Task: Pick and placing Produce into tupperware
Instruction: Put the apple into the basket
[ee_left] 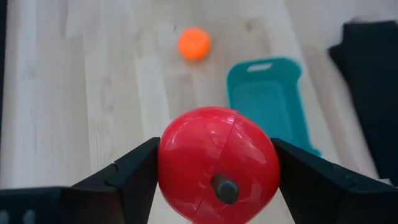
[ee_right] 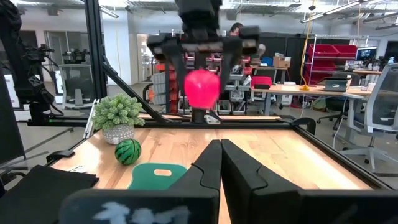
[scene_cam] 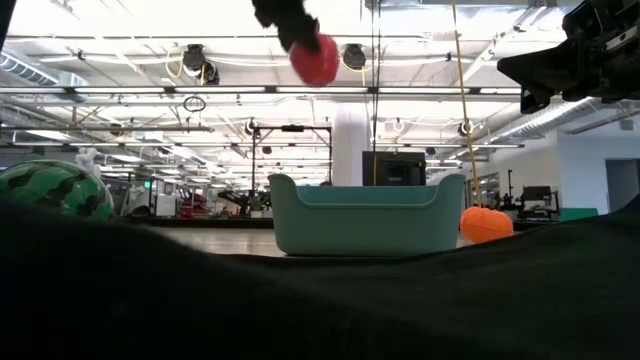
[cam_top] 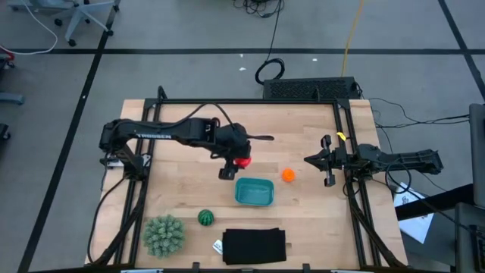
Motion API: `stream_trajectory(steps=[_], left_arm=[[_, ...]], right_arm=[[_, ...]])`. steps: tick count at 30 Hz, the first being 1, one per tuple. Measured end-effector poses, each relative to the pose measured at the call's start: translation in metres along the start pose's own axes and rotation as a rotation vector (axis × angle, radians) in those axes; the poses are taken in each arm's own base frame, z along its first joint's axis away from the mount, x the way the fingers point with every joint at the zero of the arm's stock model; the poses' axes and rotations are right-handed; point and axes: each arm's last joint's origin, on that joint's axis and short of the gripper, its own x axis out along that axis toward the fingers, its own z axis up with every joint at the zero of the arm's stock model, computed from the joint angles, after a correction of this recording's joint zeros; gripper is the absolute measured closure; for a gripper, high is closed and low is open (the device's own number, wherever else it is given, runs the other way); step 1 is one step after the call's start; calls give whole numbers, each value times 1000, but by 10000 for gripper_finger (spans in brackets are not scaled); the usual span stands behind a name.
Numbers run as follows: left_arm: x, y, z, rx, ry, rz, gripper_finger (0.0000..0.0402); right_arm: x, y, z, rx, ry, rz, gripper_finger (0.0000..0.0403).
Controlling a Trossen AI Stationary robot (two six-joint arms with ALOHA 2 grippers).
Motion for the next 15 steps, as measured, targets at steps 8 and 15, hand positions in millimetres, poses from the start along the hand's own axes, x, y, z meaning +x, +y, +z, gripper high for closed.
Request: stream_trajectory(steps=[8, 15], left_arm=[[-10, -18, 18, 19, -93, -7, 123], [9, -38, 27, 73, -126, -35, 123]], right_arm=[[0, 0, 0, 0, 0, 0, 403], [0, 0, 0, 10, 2, 0, 403]])
